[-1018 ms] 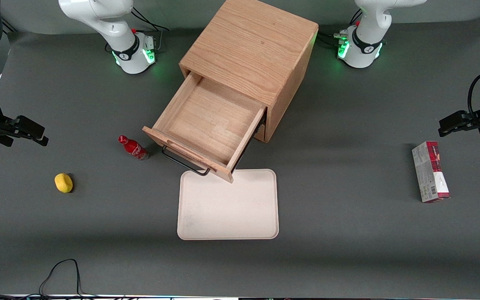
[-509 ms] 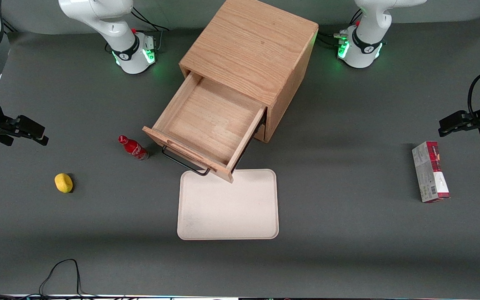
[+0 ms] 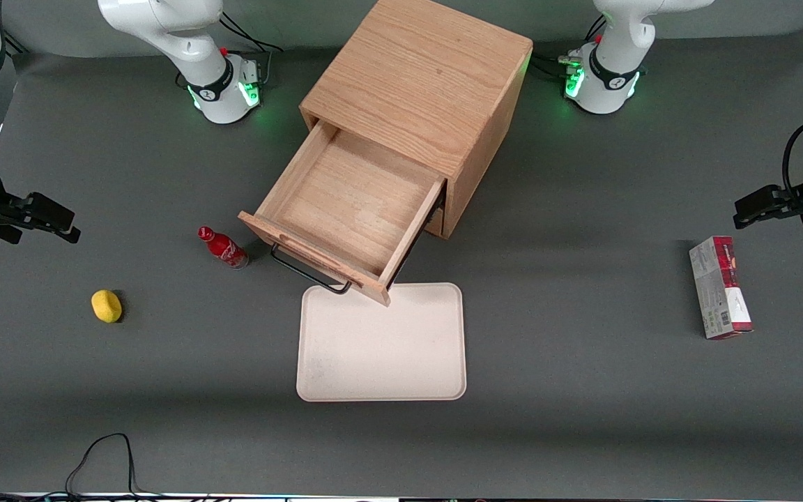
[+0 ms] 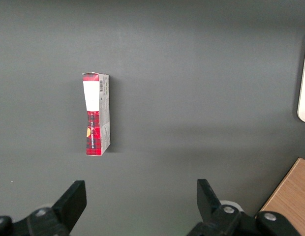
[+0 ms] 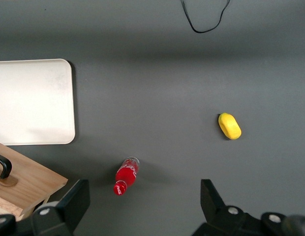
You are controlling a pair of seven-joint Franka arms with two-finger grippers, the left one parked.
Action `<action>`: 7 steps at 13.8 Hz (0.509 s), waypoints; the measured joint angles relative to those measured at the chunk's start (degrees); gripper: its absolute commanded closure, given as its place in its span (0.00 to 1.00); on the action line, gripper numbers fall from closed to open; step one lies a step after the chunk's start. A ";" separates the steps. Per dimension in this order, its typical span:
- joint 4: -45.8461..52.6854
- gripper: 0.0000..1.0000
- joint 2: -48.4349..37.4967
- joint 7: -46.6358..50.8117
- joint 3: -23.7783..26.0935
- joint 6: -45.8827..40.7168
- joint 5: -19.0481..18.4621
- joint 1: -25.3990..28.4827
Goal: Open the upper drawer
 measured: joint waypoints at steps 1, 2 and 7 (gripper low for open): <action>0.00 0.00 0.00 0.00 -0.08 -0.02 0.00 0.00; -0.02 0.00 0.00 0.00 -0.21 -0.24 0.00 0.00; -0.09 0.00 0.00 0.00 -0.67 -1.49 -0.05 0.00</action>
